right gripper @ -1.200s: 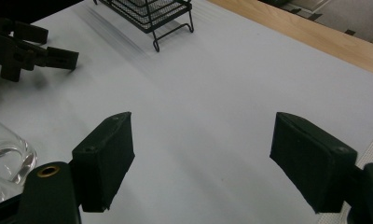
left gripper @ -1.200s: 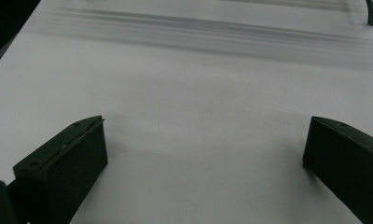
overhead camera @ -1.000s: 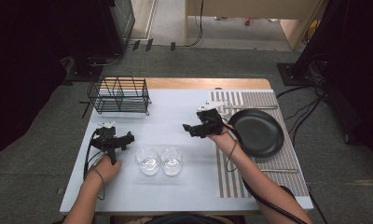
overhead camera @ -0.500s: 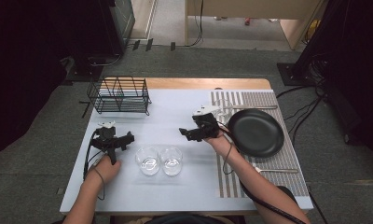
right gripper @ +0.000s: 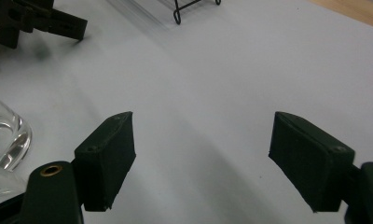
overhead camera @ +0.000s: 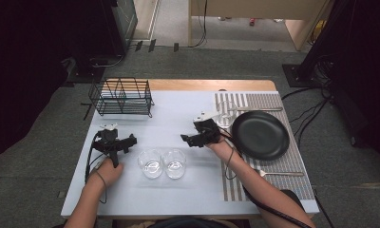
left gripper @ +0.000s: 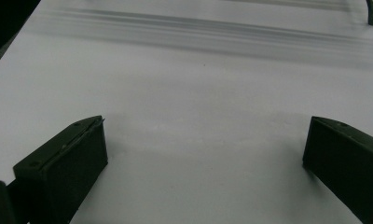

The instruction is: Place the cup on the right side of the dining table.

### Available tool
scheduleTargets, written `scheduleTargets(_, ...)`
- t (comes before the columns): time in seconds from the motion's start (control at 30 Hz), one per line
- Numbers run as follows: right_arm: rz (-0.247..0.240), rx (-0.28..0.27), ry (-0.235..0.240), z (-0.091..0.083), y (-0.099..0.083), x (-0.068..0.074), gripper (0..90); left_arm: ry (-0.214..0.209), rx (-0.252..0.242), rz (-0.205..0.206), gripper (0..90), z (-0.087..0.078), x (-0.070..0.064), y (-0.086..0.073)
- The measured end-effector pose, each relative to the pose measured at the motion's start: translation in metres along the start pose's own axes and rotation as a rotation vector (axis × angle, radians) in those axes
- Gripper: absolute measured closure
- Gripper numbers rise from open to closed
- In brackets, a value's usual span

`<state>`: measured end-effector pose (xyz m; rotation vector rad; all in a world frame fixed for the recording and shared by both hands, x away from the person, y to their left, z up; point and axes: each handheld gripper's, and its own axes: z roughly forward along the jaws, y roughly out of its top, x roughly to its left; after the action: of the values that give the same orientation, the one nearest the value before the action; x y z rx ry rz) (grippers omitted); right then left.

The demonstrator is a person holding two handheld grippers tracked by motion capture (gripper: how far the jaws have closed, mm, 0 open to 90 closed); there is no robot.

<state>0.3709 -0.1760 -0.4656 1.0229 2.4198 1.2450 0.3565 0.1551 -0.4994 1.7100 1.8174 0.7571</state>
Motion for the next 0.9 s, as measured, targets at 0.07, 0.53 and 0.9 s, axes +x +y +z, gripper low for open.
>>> scheduleTargets(0.07, 0.015, -0.005, -0.001, 0.002, -0.001, 0.000, 22.3, 0.000, 0.000, 0.000, 0.0, 0.000, 0.000, 0.000)
scheduleTargets(0.53, -0.017, 0.047, -0.015, 0.017, -0.012, 0.001, 22.3, -0.001, -0.001, 0.000, 0.0, 0.000, 0.000, 0.000)
scheduleTargets(0.9, -0.005, 0.080, -0.013, 0.025, -0.021, -0.006, 22.8, 0.000, 0.000, 0.000, 0.0, 0.000, 0.000, 0.000)
